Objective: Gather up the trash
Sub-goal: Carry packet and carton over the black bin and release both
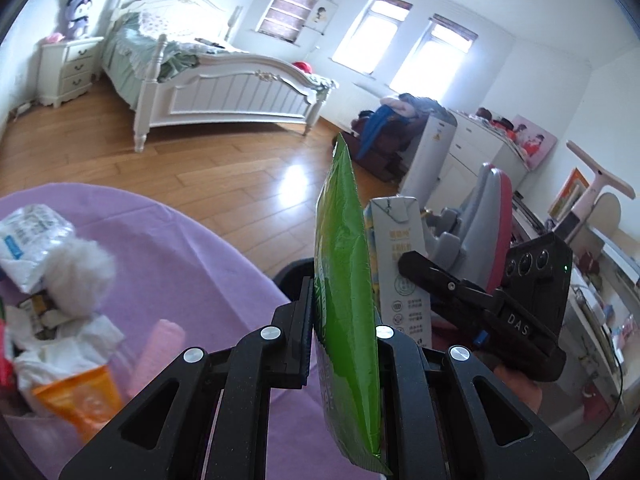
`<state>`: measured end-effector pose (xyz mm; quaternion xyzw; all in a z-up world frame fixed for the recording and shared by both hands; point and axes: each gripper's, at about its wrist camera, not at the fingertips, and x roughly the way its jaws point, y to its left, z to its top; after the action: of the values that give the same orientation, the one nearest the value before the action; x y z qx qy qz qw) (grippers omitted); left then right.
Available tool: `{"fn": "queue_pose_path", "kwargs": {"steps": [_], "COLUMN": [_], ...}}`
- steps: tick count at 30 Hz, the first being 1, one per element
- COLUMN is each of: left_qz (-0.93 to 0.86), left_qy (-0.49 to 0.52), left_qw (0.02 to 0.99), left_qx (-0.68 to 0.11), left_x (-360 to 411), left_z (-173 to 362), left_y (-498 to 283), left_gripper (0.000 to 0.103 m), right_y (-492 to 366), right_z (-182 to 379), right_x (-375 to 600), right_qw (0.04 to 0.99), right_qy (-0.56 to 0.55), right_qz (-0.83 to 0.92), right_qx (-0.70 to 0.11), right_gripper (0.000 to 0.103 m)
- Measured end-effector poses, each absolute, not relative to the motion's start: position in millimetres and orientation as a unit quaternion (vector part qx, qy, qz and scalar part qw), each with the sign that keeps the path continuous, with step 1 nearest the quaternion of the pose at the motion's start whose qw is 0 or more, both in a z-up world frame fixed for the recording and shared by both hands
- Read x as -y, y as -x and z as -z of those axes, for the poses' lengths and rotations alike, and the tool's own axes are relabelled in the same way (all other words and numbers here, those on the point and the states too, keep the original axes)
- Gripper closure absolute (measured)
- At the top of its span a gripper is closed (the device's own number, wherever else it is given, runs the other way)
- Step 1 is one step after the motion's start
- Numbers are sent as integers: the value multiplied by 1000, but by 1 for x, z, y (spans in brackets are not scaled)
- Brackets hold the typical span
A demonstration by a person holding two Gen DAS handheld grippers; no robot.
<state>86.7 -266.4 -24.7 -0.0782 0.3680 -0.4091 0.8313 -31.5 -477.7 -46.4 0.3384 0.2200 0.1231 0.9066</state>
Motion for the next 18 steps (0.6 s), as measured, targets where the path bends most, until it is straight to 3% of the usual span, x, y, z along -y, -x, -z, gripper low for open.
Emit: {"fn": "queue_pose_path", "kwargs": {"steps": [10,18], "left_qz": [437,441], "left_qy": [54,38], "left_qw": [790,768], "left_qx": [-426,-463], "left_x": [373,416], "left_z": [79,107], "left_y": [-114,-128], "left_gripper": [90,90], "right_y": [42,39], "right_z": [109,147], "right_x": [545,570], "right_qw": [882,864], "right_qy": [-399,-418], "right_qz": [-27,-1], "right_qx": [-250,-280], "right_gripper": [54,54]}}
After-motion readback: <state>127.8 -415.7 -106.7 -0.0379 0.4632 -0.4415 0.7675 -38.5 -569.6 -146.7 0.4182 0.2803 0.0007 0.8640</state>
